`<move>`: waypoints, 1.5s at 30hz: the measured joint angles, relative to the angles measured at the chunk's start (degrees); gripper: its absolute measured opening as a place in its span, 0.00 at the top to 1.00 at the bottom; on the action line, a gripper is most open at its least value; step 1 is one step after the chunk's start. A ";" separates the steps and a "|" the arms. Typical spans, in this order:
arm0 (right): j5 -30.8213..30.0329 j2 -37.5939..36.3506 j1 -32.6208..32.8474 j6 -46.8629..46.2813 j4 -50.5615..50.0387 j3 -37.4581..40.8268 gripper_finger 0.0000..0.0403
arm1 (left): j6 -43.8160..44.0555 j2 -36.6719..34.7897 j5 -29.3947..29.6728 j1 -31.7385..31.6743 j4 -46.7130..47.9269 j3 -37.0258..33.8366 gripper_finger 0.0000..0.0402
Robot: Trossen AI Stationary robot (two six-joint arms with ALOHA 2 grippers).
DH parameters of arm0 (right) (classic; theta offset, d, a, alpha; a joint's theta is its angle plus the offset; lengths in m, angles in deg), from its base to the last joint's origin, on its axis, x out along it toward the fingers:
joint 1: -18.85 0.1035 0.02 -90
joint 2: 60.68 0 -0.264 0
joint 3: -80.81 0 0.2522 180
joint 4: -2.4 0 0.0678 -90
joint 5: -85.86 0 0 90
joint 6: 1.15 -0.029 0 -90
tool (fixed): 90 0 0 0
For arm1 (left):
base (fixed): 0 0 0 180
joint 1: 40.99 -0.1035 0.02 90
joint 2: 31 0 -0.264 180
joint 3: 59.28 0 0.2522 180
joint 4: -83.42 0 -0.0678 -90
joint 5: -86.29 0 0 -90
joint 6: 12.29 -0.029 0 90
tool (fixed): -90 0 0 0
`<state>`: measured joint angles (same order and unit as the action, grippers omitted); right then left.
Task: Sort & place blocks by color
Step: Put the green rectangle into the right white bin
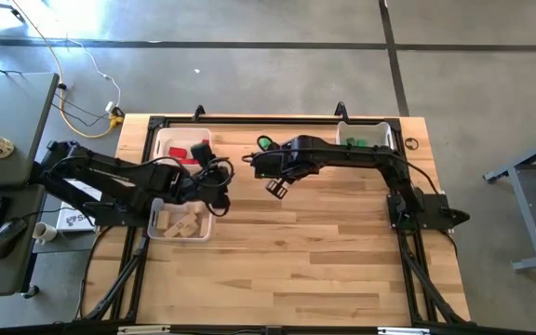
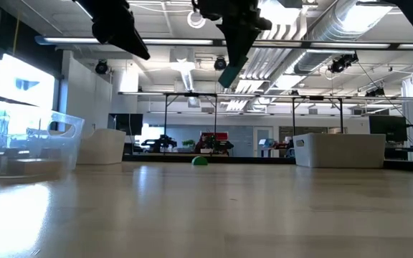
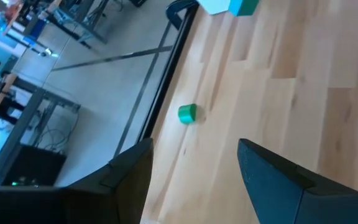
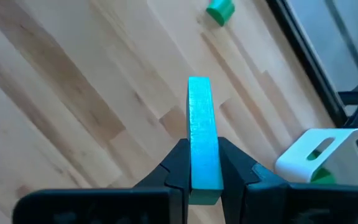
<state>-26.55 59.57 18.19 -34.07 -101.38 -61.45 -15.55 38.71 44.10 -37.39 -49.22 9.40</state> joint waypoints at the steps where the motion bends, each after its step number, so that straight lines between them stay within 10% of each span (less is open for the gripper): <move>1: -0.19 0.00 -0.34 0.56 0.00 0.00 0.92 | 0.01 0.00 -0.02 -0.49 0.00 0.00 0.46; 24: -4.49 -4.48 -11.25 10.03 0.21 0.65 0.92 | -2.95 0.00 -0.71 -11.29 -0.49 0.02 0.46; 45: -5.90 -30.08 -25.86 -0.10 12.28 48.13 0.92 | -2.97 0.00 -1.13 -17.65 -0.73 0.02 0.46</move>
<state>-32.45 29.49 -7.67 -34.17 -89.10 -13.32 -18.53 38.71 42.97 -55.04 -49.95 9.42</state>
